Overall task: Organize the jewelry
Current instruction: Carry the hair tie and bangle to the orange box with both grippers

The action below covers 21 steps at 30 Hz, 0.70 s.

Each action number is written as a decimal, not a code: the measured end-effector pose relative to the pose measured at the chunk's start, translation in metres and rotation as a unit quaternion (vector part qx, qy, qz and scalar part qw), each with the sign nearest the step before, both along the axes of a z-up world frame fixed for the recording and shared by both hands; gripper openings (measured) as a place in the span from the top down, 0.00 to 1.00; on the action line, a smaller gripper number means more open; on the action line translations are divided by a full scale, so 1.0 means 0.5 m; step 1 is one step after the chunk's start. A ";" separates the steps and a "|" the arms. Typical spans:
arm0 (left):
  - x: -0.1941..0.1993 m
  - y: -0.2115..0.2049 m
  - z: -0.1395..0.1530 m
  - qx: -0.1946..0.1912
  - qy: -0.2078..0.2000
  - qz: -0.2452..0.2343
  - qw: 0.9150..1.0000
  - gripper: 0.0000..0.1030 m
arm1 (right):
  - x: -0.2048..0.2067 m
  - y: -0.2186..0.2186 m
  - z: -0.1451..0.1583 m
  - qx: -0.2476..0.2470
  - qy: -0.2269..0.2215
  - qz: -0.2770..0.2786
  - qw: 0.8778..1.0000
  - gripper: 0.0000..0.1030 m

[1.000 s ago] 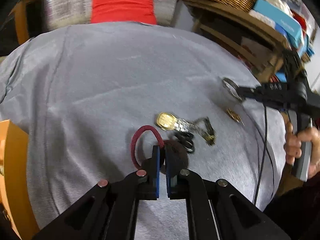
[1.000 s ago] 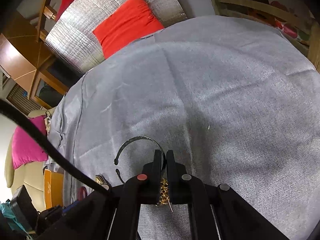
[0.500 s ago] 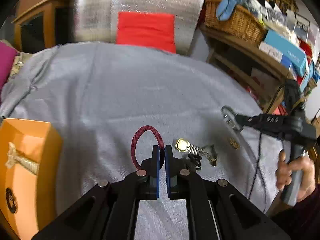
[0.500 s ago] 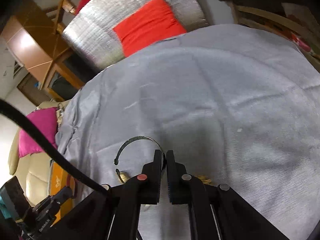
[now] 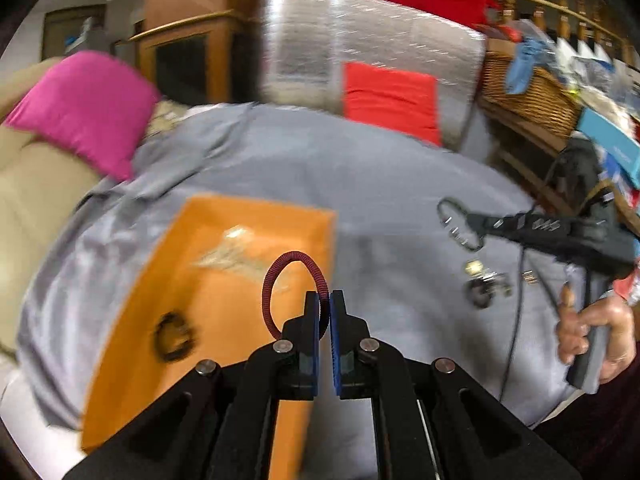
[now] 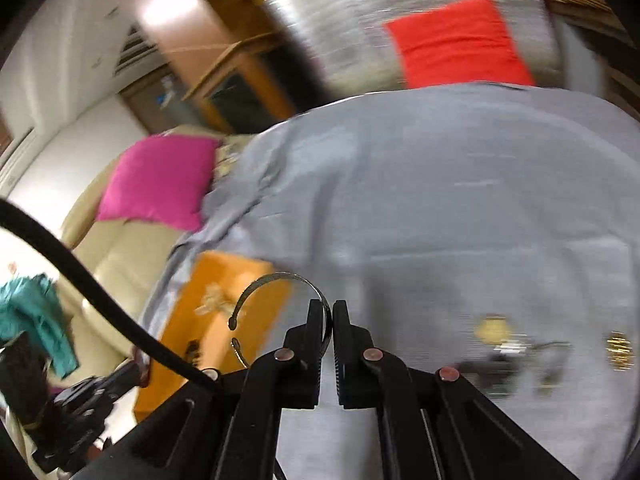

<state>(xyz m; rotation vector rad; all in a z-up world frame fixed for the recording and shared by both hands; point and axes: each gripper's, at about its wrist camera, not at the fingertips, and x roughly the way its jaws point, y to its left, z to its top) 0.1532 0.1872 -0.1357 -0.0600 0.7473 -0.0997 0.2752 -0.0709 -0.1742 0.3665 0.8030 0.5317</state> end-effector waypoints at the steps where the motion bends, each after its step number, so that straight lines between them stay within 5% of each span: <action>1: -0.005 0.017 -0.006 0.001 0.006 0.006 1.000 0.95 | -0.006 0.036 0.004 0.002 -0.006 0.018 1.000 0.94; 10: -0.020 0.135 -0.096 -0.017 0.067 0.063 0.996 0.95 | -0.034 0.330 -0.013 -0.067 -0.009 0.157 0.985 0.94; 21: -0.014 0.220 -0.186 -0.040 0.148 0.139 0.978 0.95 | 0.031 0.511 -0.122 -0.199 0.063 0.174 0.962 0.94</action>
